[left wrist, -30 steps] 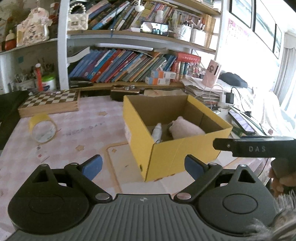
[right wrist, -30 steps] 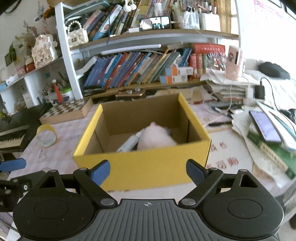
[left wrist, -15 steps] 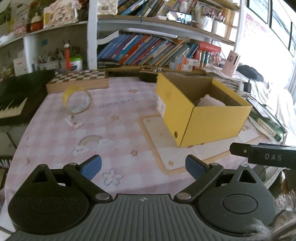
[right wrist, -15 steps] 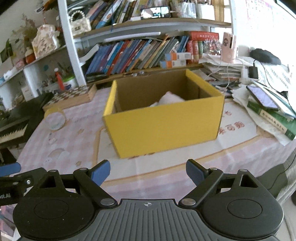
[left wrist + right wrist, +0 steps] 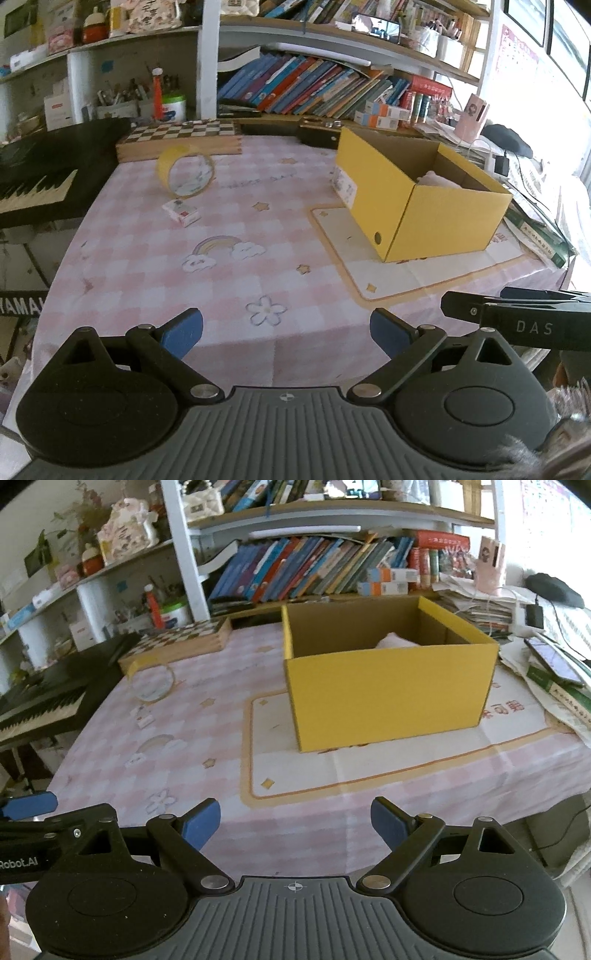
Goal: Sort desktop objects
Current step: 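Withdraw both open tools from the box toward the tape roll, then move both tools down toward the yellow tape roll and white medicine box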
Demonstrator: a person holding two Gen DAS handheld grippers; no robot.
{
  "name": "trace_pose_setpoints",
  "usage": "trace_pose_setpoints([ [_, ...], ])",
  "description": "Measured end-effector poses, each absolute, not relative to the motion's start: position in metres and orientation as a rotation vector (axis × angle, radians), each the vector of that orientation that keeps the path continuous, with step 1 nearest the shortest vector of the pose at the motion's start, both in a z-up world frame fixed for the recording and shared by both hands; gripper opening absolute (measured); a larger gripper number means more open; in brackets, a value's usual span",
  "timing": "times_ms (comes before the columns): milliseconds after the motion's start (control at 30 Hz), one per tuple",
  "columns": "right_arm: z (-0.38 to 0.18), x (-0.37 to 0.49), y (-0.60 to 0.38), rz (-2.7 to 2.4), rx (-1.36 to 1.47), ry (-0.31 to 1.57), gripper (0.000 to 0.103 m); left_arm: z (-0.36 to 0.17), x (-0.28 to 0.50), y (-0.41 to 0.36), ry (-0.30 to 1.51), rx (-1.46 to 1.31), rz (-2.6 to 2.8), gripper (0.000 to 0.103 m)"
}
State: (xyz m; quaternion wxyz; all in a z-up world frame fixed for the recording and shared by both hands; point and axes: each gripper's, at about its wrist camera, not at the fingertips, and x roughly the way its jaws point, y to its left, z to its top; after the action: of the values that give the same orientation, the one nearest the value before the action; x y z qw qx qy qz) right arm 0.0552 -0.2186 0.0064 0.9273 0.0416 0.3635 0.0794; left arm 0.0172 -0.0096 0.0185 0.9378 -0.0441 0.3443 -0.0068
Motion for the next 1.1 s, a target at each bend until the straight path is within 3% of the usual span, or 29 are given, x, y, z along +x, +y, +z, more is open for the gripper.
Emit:
trace_pose_setpoints([
  [1100, 0.009, 0.061, -0.118, 0.364, -0.026, 0.738, 0.090, 0.014, -0.012, 0.071, 0.678, -0.177, 0.128, 0.098],
])
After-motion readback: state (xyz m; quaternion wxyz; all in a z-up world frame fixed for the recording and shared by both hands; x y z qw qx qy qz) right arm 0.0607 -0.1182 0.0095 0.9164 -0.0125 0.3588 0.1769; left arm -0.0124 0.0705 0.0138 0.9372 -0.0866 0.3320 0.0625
